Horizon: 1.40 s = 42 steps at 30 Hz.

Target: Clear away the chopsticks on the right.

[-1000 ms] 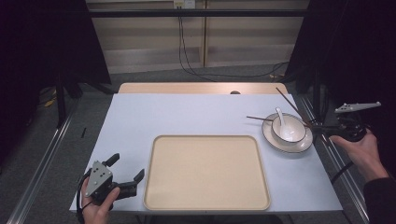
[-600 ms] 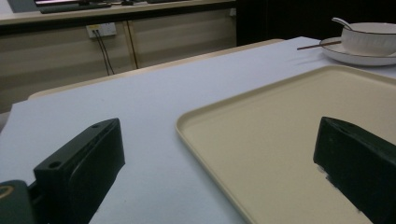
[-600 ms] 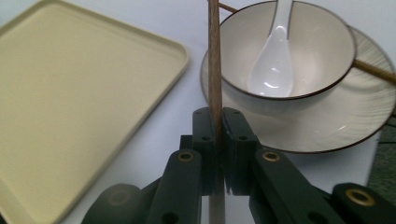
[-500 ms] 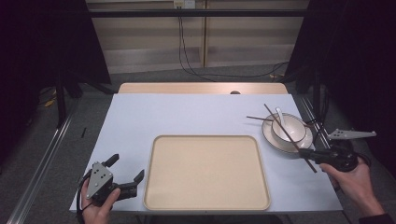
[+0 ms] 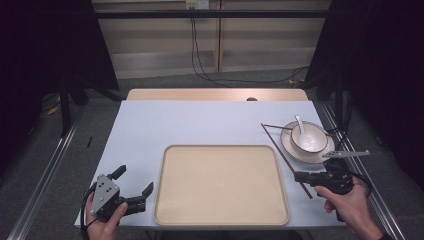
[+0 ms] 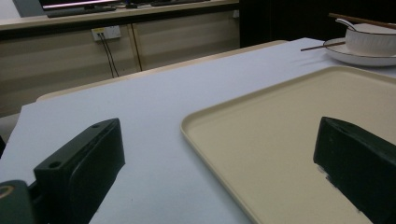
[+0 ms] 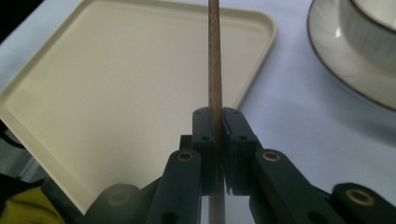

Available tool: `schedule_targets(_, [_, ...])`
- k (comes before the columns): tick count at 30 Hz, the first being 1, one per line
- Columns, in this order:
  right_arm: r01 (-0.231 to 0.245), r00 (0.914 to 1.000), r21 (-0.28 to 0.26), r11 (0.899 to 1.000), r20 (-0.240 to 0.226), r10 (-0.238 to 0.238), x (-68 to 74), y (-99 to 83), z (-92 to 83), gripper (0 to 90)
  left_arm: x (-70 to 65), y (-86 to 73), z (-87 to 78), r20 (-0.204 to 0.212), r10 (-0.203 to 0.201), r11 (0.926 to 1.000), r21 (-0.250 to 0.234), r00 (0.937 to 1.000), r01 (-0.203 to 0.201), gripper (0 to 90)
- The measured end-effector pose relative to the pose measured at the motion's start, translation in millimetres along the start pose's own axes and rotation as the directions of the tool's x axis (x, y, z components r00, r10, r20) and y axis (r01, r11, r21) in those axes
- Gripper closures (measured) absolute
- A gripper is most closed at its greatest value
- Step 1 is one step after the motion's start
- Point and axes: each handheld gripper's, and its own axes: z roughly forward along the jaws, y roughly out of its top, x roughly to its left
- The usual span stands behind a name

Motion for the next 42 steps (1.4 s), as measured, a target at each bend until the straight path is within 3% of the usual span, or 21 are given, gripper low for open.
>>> schedule_targets(7, [-0.022, 0.9997, 0.020, 1.000, 0.007, 0.022, 14.1, -6.9, 16.1, 84.5, 0.7, 0.2, 0.2, -0.001, 0.012, 0.9999, 0.005, 0.9999, -0.012, 1.9])
schedule_targets(12, [-0.043, 0.9989, 0.070, 0.997, -0.013, 0.044, 29.8, -12.8, 29.1, 84.4, 1.6, 0.3, -0.6, -0.007, 0.020, 0.9998, 0.010, 0.9998, -0.020, 1.9])
schedule_targets(15, [-0.054, 0.9984, 0.059, 0.997, 0.021, 0.053, 33.2, -12.9, 33.7, 84.4, 2.1, -0.3, -0.8, -0.005, 0.008, 1.0000, 0.001, 1.0000, -0.008, 1.9])
schedule_targets(17, [-0.095, 0.9953, 0.061, 0.994, -0.011, 0.096, 34.8, -14.4, 40.6, 84.4, 2.5, -0.4, -0.4, 0.000, 0.011, 0.9999, 0.004, 0.9999, -0.011, 1.9])
schedule_targets(19, [-0.098, 0.9950, 0.068, 0.993, -0.008, 0.099, 37.2, -15.4, 44.5, 84.4, 2.5, -0.3, -0.5, 0.000, 0.015, 0.9999, 0.007, 0.9999, -0.015, 1.9])
schedule_targets(27, [-0.071, 0.9953, 0.137, 0.988, 0.075, 0.061, 41.4, -27.0, 64.1, 84.4, 2.0, -0.9, 0.4, 0.004, 0.010, 0.9999, 0.008, 0.9999, -0.010, 2.0])
schedule_targets(30, [-0.057, 0.9931, 0.129, 0.990, 0.109, 0.043, 42.2, -29.8, 66.5, 84.3, 2.8, -0.7, 0.0, -0.003, 0.017, 0.9998, 0.010, 0.9999, -0.017, 1.9])
schedule_targets(37, [-0.071, 0.9894, 0.125, 0.990, 0.135, 0.054, 42.4, -30.4, 65.6, 83.3, 2.3, -0.9, -0.2, -0.002, 0.016, 0.9998, 0.009, 0.9999, -0.016, 1.9])
schedule_targets(42, [-0.068, 0.9908, 0.126, 0.990, 0.125, 0.052, 42.8, -30.9, 65.3, 80.8, 2.7, -1.0, 0.2, -0.008, 0.013, 0.9999, 0.010, 0.9999, -0.013, 1.9])
